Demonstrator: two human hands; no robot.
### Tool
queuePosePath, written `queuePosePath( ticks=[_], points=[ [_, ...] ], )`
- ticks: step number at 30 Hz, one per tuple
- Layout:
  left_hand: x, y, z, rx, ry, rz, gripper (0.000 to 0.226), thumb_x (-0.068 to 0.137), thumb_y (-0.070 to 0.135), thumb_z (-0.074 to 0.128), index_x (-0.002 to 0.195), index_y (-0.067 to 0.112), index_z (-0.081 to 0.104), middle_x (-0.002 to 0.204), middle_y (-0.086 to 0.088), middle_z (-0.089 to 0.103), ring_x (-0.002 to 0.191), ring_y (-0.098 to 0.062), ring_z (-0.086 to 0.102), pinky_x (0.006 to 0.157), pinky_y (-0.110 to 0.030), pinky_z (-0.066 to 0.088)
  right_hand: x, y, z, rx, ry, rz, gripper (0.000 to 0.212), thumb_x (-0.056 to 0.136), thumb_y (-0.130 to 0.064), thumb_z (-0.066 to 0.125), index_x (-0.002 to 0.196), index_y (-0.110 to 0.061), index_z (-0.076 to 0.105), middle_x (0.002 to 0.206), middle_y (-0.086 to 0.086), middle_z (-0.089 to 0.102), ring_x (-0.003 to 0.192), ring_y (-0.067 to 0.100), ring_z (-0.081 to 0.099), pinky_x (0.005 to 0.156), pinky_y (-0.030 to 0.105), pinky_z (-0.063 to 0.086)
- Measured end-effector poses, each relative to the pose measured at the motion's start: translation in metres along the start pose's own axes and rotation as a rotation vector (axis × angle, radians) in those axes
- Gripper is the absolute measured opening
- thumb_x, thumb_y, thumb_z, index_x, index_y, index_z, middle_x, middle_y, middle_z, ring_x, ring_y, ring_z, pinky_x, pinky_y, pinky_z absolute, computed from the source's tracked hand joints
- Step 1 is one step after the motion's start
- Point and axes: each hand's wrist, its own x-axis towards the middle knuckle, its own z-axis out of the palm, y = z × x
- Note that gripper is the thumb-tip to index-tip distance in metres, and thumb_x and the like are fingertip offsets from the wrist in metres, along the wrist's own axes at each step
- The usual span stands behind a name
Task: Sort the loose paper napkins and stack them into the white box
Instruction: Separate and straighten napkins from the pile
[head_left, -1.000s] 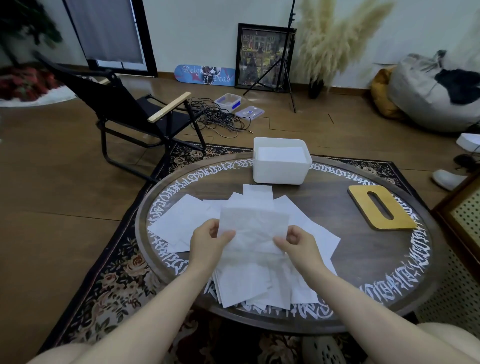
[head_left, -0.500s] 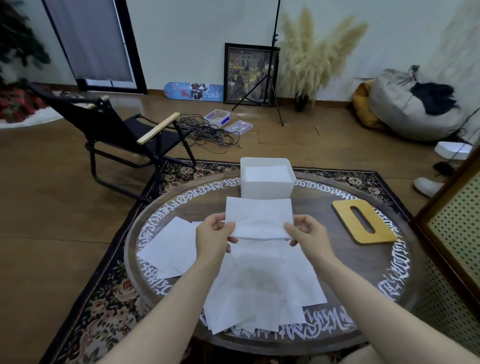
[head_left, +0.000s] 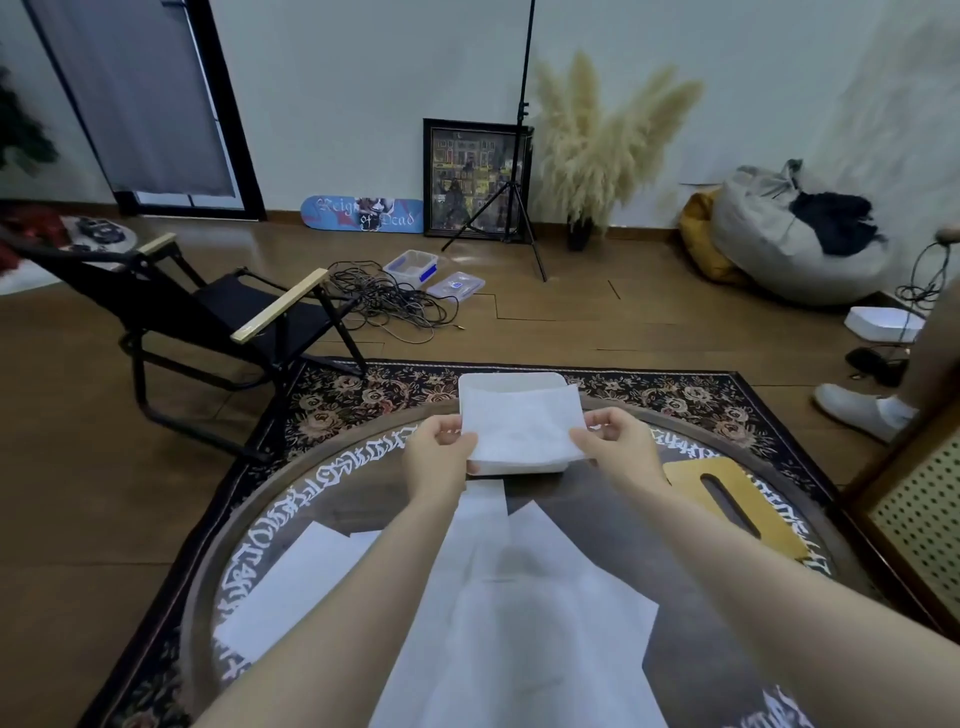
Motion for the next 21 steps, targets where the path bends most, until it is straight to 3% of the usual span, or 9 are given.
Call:
queuePosePath(
  ticks=[4, 6, 8, 14, 21],
  points=[
    [0.034, 0.004, 0.013, 0.072, 0.002, 0.02, 0.018, 0.086, 0.007, 0.06, 0.104, 0.011, 0.064, 0.092, -0.004, 0.065, 0.055, -0.014, 0.058, 0.05, -0.032, 0.048, 0.038, -0.002, 0.004, -0.147, 0.062, -0.021, 0.009, 0.079, -0.024, 0.07, 0.082, -0.023, 0.062, 0.07, -0.007, 0.058, 0.068, 0.015, 0.052, 0.067, 0.032, 0.04],
    [0.05, 0.004, 0.018, 0.131, 0.013, 0.042, 0.015, 0.085, 0.01, 0.062, 0.099, 0.012, 0.067, 0.097, -0.005, 0.067, 0.068, -0.015, 0.062, 0.069, -0.042, 0.058, 0.052, -0.003, 0.008, -0.208, 0.085, -0.018, 0.008, 0.08, -0.024, 0.069, 0.085, -0.022, 0.064, 0.074, -0.009, 0.059, 0.072, 0.014, 0.053, 0.068, 0.031, 0.04],
    [0.064, 0.003, 0.022, 0.228, 0.035, 0.07, 0.009, 0.082, 0.016, 0.065, 0.09, 0.021, 0.065, 0.098, -0.001, 0.068, 0.083, -0.019, 0.063, 0.081, -0.041, 0.055, 0.065, -0.001, 0.013, -0.259, 0.092, -0.002, 0.007, 0.082, -0.024, 0.067, 0.087, -0.022, 0.064, 0.076, -0.01, 0.059, 0.078, 0.015, 0.055, 0.071, 0.031, 0.04],
    [0.094, -0.006, 0.028, 0.426, 0.05, 0.057, 0.006, 0.085, 0.024, 0.064, 0.088, 0.028, 0.06, 0.098, 0.006, 0.066, 0.092, -0.019, 0.06, 0.077, -0.03, 0.046, 0.093, 0.015, 0.029, -0.382, 0.067, 0.016, 0.006, 0.085, -0.02, 0.064, 0.087, -0.024, 0.06, 0.082, -0.007, 0.057, 0.086, 0.019, 0.055, 0.075, 0.029, 0.039],
    [0.107, -0.007, 0.037, 0.648, 0.065, 0.082, 0.018, 0.088, 0.027, 0.061, 0.105, 0.025, 0.067, 0.108, 0.004, 0.068, 0.101, -0.021, 0.061, 0.074, -0.026, 0.043, 0.108, 0.019, 0.04, -0.472, 0.087, 0.022, 0.005, 0.086, -0.023, 0.061, 0.087, -0.028, 0.06, 0.091, -0.002, 0.061, 0.095, 0.025, 0.06, 0.081, 0.034, 0.046]
  ],
)
